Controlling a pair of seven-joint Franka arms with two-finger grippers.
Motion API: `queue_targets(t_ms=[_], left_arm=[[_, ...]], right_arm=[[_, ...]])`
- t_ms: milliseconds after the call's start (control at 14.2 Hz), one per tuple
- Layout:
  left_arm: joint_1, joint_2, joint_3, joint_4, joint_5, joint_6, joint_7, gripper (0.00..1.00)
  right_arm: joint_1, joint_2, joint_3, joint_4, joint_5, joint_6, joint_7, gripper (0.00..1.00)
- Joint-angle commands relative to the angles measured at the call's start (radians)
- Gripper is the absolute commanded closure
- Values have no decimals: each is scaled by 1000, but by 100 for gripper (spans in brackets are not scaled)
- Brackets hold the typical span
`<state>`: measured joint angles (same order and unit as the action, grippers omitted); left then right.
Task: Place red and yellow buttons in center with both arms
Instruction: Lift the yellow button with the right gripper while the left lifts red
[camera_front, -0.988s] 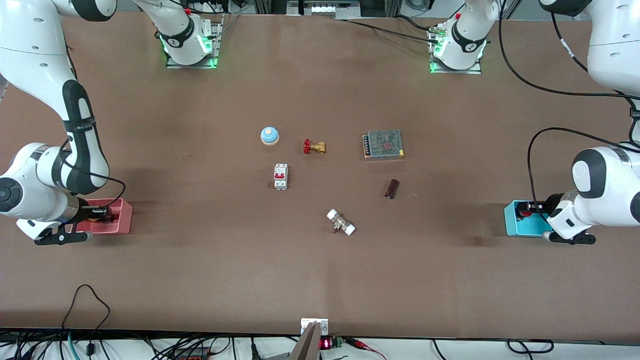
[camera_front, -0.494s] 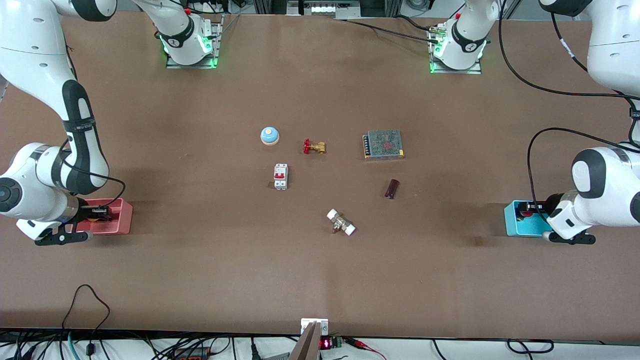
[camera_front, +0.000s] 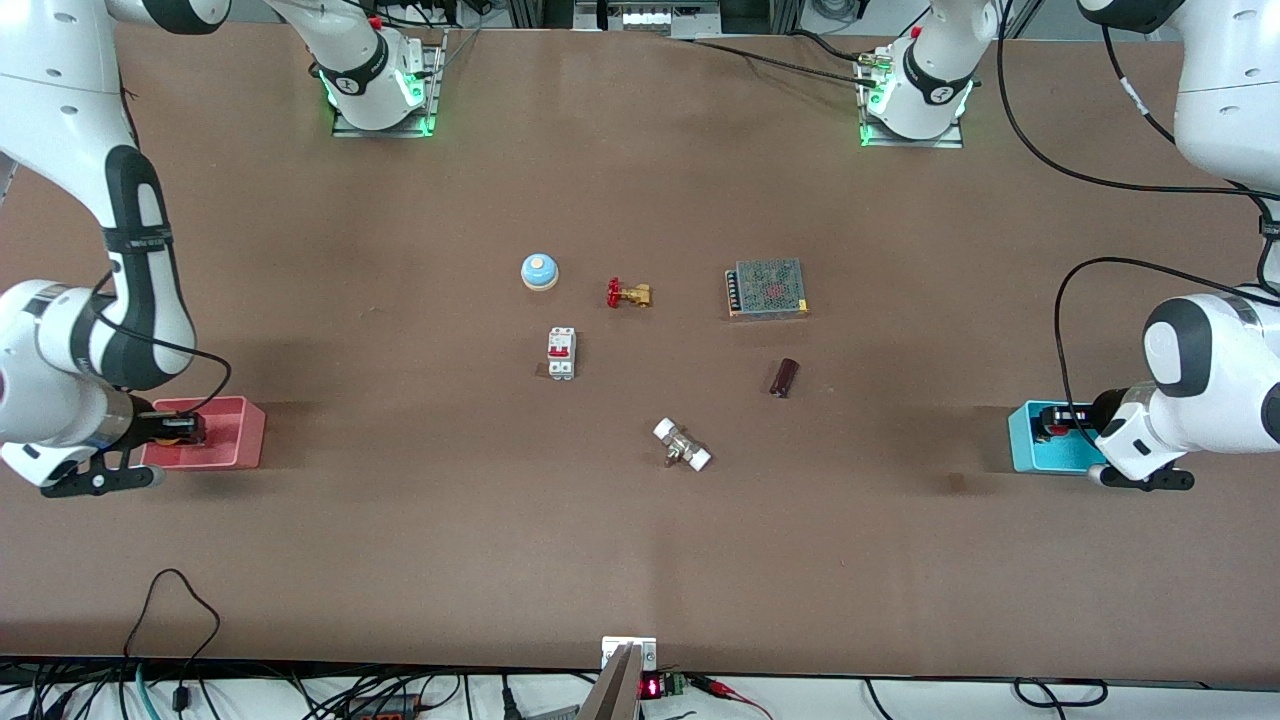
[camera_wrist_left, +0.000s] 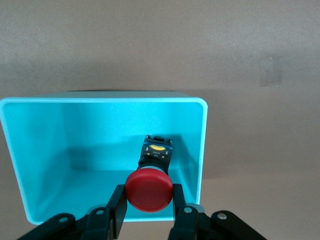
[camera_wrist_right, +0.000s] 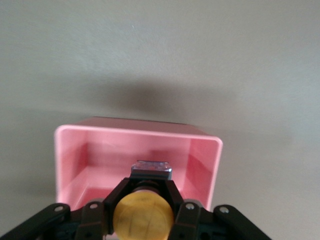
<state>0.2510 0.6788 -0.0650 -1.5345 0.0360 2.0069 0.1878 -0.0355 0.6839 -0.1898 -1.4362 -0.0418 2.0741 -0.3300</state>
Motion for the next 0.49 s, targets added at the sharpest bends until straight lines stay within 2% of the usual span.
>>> queue_targets(t_ms=[0, 141, 353, 424], left_arm=[[2, 2, -1, 33, 15, -5, -7, 76], [4, -18, 1, 50, 18, -14, -7, 81], [2, -67, 4, 51, 19, -17, -7, 83], [2, -86, 4, 51, 24, -19, -7, 84]], right_arm=[[28, -46, 12, 106, 3, -162, -26, 71], [89, -79, 12, 118, 20, -213, -3, 71], [198, -87, 12, 112, 54, -242, 177, 71], [227, -87, 12, 108, 89, -244, 208, 71]])
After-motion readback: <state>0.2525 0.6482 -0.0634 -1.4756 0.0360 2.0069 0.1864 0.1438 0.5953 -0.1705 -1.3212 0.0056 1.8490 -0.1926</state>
